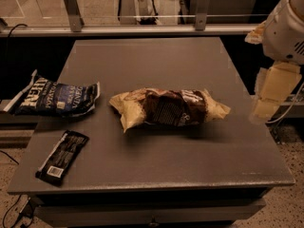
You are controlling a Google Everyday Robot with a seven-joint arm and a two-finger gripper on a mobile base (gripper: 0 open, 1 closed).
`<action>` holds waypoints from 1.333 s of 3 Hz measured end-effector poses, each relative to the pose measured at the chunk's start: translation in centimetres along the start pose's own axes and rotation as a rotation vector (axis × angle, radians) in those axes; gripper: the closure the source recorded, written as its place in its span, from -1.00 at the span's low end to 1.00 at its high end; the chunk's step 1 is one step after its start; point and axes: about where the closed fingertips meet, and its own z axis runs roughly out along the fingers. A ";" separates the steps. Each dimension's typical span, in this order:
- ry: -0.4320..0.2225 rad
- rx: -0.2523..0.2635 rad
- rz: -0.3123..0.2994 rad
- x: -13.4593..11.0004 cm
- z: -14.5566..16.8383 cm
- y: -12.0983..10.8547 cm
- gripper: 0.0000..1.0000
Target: Pick brown chip bag
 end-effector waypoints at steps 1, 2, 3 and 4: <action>-0.061 -0.010 -0.072 -5.4 1.2 -0.6 -1.00; -0.104 -0.016 -0.152 -12.0 2.8 -0.4 -1.00; -0.113 -0.043 -0.224 -17.7 5.2 0.6 -1.00; -0.113 -0.043 -0.224 -17.7 5.2 0.6 -1.00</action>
Offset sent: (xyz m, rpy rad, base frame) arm 0.0541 0.2042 -0.0080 0.0734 -0.0345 0.2878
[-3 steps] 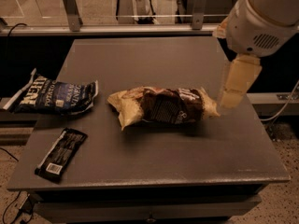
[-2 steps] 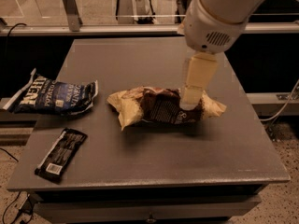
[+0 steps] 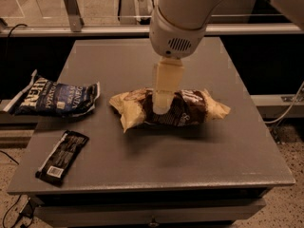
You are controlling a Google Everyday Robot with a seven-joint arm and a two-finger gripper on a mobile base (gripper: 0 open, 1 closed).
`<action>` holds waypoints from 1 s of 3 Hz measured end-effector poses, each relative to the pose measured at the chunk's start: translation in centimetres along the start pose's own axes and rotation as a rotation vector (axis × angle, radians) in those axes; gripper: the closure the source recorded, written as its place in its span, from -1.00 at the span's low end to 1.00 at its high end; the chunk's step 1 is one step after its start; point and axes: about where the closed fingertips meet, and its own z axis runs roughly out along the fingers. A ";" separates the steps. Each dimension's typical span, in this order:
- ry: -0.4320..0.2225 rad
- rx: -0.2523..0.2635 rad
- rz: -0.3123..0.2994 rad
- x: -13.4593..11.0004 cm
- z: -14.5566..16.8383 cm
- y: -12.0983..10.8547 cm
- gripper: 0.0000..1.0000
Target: Pick brown chip bag
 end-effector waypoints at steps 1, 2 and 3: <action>0.002 0.018 -0.012 0.3 0.9 0.2 -1.00; 0.011 0.047 0.009 1.8 3.2 0.6 -1.00; 0.005 0.055 0.047 3.8 5.5 0.9 -1.00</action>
Offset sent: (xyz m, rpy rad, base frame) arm 0.0123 -0.0206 -0.0783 -0.0022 -0.0669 -0.0656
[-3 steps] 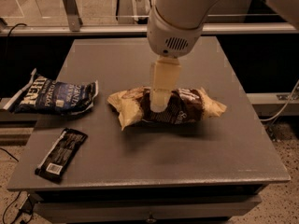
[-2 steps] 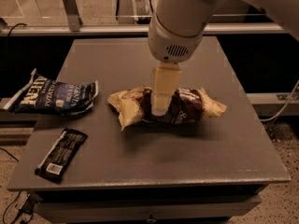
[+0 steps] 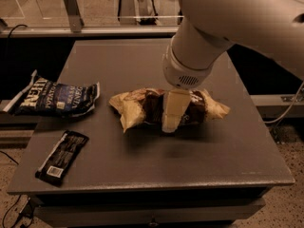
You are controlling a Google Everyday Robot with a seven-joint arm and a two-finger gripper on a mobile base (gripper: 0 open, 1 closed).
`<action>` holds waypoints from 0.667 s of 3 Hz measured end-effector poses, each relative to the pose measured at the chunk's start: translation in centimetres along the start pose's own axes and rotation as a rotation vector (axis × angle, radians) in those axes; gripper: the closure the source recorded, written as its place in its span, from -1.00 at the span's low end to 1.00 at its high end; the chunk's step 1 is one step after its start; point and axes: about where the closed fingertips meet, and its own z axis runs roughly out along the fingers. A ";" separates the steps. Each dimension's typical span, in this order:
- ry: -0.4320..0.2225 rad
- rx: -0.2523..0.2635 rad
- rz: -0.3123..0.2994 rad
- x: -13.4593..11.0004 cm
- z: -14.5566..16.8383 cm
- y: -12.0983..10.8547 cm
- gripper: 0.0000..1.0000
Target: Pick brown chip bag
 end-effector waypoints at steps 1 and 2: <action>-0.002 0.005 -0.001 -0.1 0.0 0.0 -0.67; -0.002 0.006 -0.003 -0.2 -0.1 0.0 -0.20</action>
Offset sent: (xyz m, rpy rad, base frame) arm 0.0003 0.0005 -0.0001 0.0015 -0.0048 -0.0002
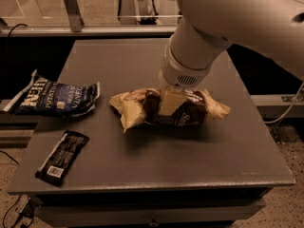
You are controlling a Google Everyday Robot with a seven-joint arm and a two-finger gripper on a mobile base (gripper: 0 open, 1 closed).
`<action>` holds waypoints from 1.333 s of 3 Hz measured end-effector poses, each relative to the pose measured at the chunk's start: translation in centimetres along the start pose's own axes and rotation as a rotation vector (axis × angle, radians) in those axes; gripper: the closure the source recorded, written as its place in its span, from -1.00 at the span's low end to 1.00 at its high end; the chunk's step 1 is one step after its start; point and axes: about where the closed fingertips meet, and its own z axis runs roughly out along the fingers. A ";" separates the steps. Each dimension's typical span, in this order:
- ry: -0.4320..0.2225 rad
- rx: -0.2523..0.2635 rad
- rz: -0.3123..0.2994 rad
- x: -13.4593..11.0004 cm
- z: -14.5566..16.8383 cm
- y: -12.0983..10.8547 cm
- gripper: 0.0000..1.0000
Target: Pick brown chip bag
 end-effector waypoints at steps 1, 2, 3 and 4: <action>0.000 0.001 -0.002 -0.1 -0.1 0.0 0.27; 0.000 0.001 -0.003 -0.1 -0.2 0.0 0.73; -0.015 0.077 -0.017 -0.2 -2.6 -1.4 1.00; -0.014 0.170 -0.067 -1.0 -7.0 -4.1 1.00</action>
Offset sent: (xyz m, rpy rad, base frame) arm -0.0005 -0.0007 0.0022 0.0006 0.0037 0.0003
